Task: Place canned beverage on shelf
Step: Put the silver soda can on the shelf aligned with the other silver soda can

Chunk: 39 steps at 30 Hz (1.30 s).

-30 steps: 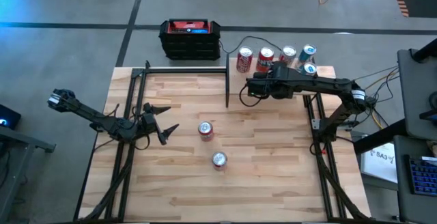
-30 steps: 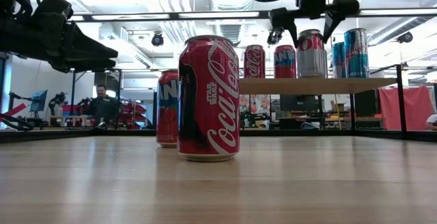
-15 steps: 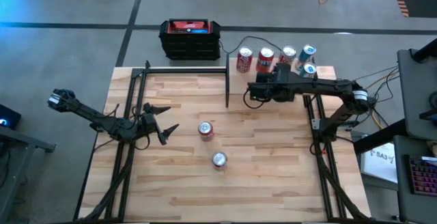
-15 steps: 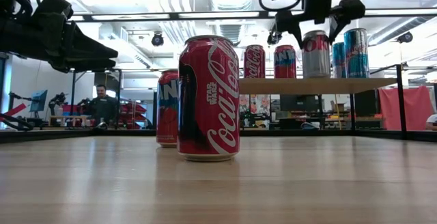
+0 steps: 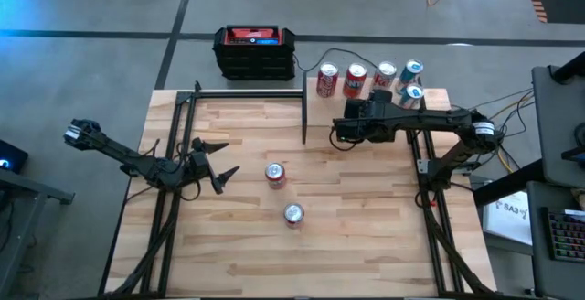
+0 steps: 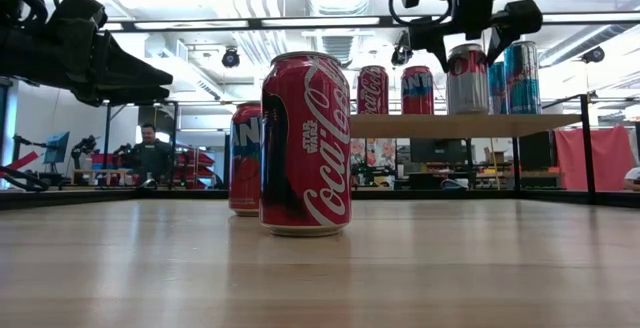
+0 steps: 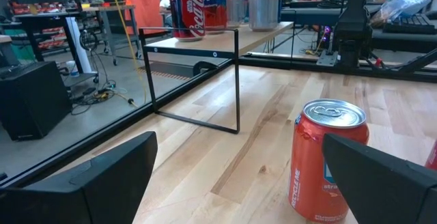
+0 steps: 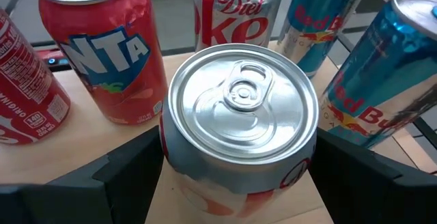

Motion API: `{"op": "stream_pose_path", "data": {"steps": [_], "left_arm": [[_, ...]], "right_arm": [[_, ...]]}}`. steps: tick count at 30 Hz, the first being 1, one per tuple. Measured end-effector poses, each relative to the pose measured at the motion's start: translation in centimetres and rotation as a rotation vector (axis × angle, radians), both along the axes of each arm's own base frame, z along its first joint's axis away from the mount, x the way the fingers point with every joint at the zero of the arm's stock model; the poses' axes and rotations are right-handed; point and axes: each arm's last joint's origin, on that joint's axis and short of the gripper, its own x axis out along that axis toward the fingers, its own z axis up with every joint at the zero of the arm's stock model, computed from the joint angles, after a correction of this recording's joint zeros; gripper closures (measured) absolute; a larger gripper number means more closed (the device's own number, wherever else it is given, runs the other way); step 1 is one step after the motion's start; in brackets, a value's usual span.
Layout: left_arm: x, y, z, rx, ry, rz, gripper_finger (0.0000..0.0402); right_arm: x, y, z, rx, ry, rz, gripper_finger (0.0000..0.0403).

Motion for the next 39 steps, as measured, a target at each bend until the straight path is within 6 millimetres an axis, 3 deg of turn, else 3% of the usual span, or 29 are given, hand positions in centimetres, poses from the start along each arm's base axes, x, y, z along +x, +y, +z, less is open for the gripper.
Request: {"op": "stream_pose_path", "data": {"steps": [39], "left_arm": [[0.0,0.0,0.0,0.000,0.000,0.000,0.0002]], "right_arm": [[-0.4,0.1,-1.3,-0.051,0.012,-0.024,0.0081]]}}
